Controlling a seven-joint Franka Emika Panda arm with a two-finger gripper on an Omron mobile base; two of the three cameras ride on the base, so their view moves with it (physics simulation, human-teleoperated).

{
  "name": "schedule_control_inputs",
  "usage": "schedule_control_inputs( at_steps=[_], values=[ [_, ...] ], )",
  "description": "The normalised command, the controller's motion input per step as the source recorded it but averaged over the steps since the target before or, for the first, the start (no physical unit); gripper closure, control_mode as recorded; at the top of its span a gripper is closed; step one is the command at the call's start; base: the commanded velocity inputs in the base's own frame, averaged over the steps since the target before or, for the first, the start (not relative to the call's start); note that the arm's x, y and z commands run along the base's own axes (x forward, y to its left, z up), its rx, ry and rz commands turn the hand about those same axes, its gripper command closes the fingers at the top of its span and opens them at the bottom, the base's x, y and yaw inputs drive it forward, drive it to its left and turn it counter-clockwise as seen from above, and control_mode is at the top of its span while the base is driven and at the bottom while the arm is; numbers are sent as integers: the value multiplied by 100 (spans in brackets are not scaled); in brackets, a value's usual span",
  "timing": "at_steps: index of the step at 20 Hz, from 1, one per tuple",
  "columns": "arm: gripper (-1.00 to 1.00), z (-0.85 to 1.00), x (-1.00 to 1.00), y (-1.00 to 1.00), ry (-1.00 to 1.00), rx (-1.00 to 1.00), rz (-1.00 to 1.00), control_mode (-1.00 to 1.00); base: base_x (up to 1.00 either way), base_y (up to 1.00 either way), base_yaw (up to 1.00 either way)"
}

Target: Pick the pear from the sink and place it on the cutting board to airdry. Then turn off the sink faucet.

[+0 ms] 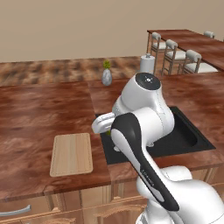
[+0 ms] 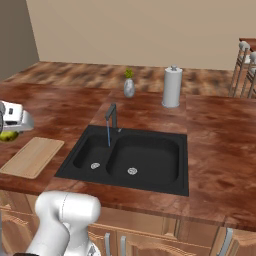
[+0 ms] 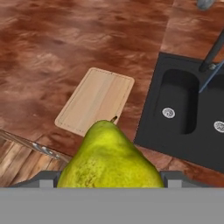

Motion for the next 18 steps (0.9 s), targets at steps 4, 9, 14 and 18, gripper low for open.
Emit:
schedule_control_inputs(
  at_steps=[4,9,14,18],
  values=[
    [100,-21,0,6,0,1,1,-100,0,0,0],
    [100,-21,3,1,0,3,1,-100,0,0,0],
    [100,-21,0,7,0,2,0,-100,0,0,0],
    [100,-14,0,7,0,0,0,-100,0,0,0]
  ],
)
